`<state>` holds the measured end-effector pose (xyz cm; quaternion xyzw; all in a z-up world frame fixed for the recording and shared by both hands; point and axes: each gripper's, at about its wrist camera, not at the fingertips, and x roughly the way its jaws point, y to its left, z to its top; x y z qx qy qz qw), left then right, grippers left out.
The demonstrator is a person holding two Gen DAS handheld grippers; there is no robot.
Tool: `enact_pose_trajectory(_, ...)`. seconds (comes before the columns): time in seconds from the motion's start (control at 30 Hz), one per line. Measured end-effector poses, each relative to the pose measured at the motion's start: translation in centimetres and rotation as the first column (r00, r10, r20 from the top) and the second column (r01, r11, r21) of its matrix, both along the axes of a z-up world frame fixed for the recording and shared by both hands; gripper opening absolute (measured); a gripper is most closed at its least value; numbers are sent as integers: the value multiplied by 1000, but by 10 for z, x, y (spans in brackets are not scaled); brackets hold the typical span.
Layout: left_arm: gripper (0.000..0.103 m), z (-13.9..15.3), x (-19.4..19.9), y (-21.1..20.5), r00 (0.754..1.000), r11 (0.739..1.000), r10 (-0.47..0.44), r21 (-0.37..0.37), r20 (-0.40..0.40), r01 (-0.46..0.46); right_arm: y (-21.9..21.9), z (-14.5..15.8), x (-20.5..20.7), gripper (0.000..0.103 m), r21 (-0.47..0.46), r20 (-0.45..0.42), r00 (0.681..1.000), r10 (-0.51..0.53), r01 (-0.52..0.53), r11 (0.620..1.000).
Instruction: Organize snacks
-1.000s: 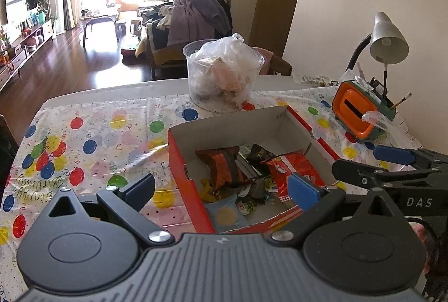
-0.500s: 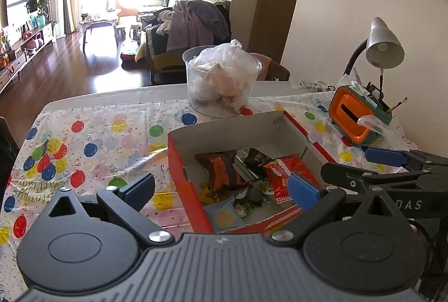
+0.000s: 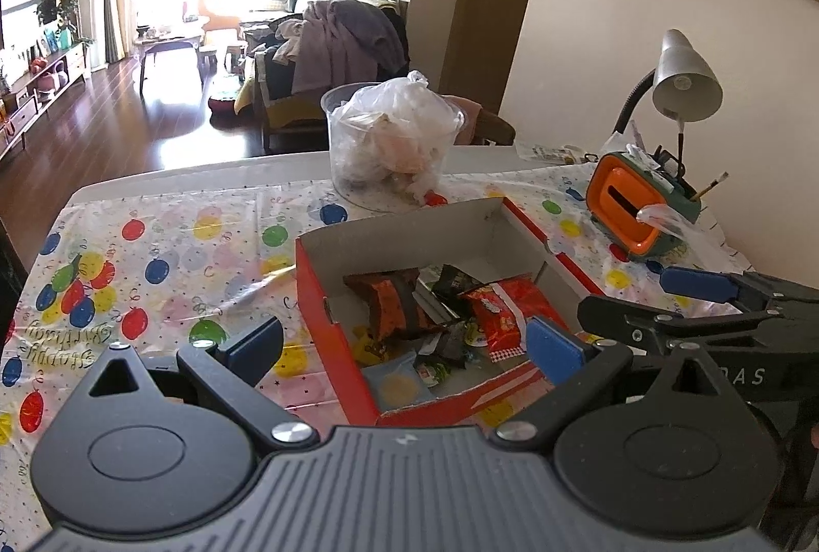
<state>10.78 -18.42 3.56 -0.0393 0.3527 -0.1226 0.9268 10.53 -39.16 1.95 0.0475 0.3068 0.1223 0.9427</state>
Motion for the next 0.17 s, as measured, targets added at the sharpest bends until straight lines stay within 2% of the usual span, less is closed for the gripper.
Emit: enact_pose_trajectory(0.17,102,0,-1,0,1000,1000,-4,-1,-2,4,-1,-1,-4,103,-1,-1,1000,-15,15,1000)
